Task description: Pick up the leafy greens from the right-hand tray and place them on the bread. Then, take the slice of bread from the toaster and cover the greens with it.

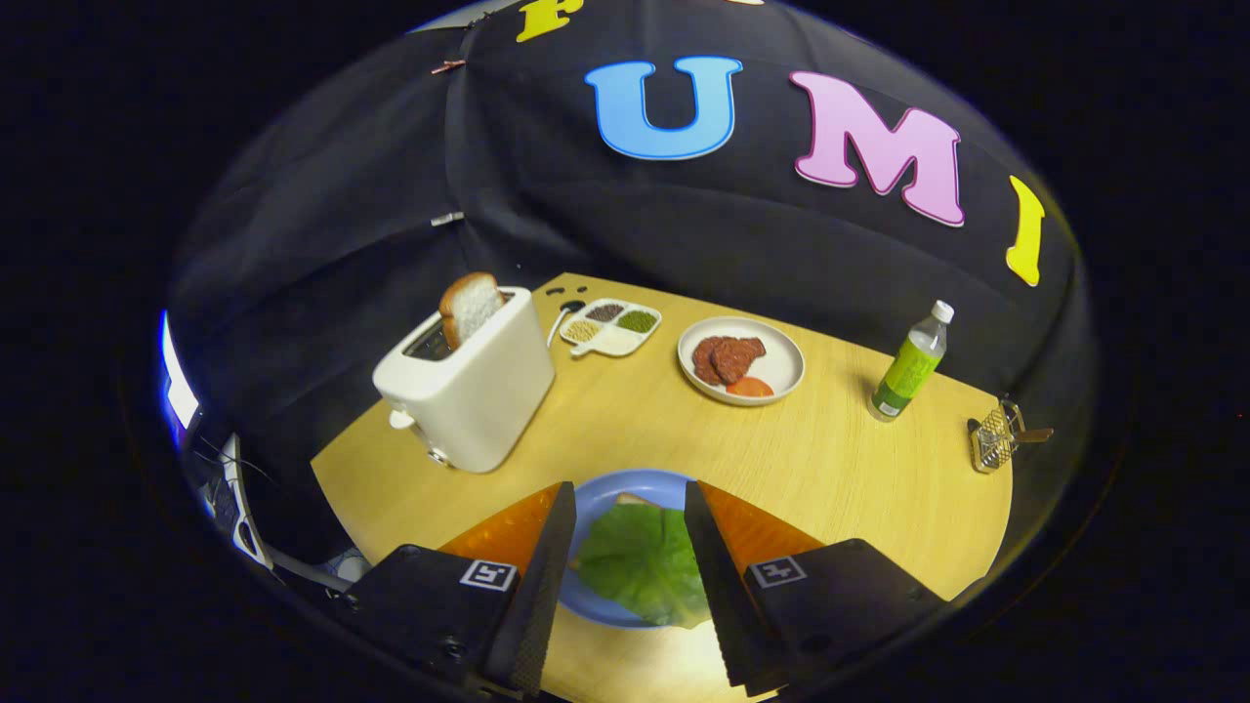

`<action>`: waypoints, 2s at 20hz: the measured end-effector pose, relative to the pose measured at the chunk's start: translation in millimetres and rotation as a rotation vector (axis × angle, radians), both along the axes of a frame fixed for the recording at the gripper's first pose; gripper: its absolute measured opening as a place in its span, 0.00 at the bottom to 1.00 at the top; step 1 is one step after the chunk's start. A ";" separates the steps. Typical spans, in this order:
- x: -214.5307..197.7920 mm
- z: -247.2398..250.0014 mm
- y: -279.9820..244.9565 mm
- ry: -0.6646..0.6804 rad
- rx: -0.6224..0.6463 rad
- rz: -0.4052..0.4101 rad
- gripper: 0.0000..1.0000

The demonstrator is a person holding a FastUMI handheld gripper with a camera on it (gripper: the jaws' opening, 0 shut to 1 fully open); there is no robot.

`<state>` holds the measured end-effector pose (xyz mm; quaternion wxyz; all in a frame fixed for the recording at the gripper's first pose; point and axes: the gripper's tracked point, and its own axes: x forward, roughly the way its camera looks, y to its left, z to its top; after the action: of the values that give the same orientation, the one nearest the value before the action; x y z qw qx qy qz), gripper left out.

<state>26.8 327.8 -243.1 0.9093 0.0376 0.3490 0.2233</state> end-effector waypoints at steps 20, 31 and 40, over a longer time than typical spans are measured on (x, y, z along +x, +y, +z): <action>115.9 61.0 231.3 -0.133 0.073 0.127 0.77; 143.8 -0.6 264.9 -0.009 0.006 0.066 0.63; 139.1 19.9 257.2 0.009 0.066 0.030 0.14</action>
<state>165.8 585.0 -223.2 0.9026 0.0632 0.3461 0.2482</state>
